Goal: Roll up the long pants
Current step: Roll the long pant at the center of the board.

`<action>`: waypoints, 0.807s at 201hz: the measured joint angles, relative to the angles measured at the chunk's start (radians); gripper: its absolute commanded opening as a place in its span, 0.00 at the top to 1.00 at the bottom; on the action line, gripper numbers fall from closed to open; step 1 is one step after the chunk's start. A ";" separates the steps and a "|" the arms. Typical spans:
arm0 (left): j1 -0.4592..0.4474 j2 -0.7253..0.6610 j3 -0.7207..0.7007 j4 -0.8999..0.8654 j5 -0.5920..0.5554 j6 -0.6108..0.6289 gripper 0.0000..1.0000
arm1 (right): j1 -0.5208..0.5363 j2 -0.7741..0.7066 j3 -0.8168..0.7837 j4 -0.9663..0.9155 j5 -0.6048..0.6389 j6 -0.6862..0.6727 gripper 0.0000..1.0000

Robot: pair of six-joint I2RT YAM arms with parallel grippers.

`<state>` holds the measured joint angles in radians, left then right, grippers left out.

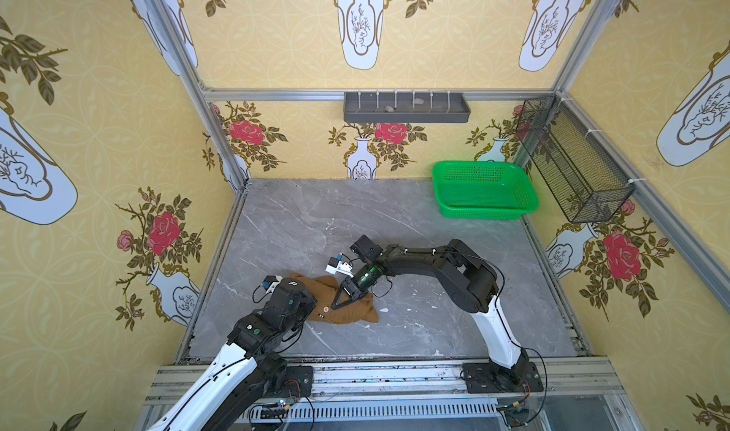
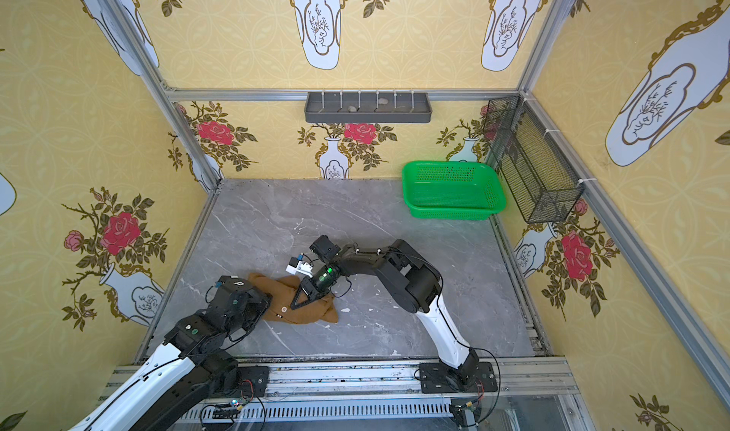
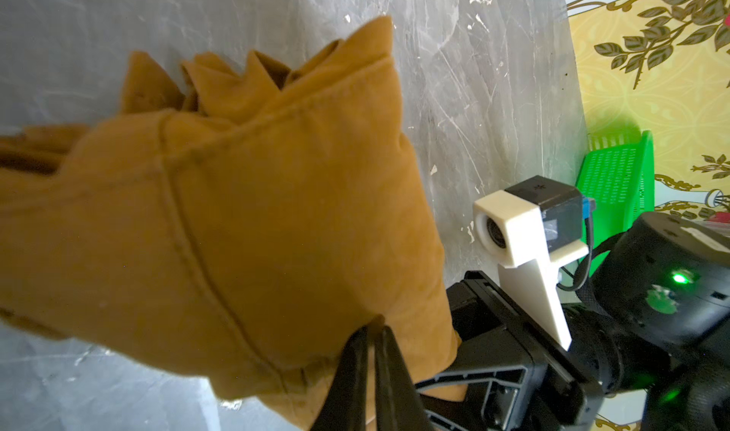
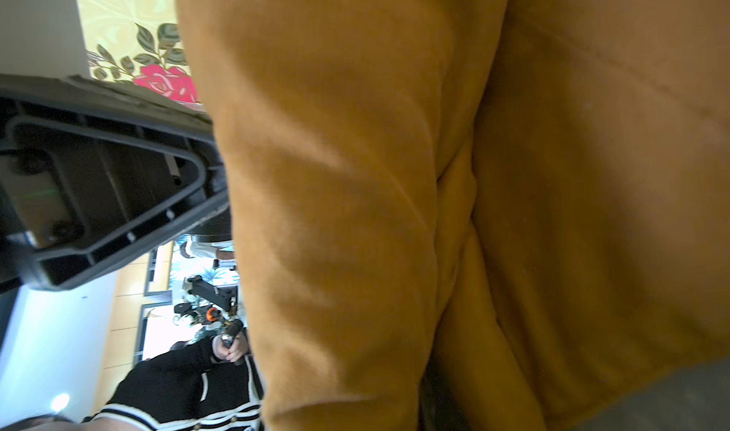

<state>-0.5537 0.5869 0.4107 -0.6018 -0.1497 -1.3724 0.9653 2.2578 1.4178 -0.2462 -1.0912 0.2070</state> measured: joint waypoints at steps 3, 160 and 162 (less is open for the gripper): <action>0.000 0.005 0.001 0.002 -0.002 0.000 0.87 | 0.000 0.000 0.000 0.000 -0.001 0.002 0.84; -0.001 0.219 -0.113 0.353 -0.049 0.010 0.90 | -0.042 -0.208 -0.088 -0.163 0.399 0.123 0.03; -0.001 0.216 -0.114 0.355 -0.045 0.010 0.90 | -0.042 -0.212 -0.086 -0.175 0.410 0.124 0.02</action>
<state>-0.5549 0.8032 0.2962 -0.2466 -0.1944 -1.3624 0.9230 2.0453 1.3315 -0.4210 -0.6815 0.3305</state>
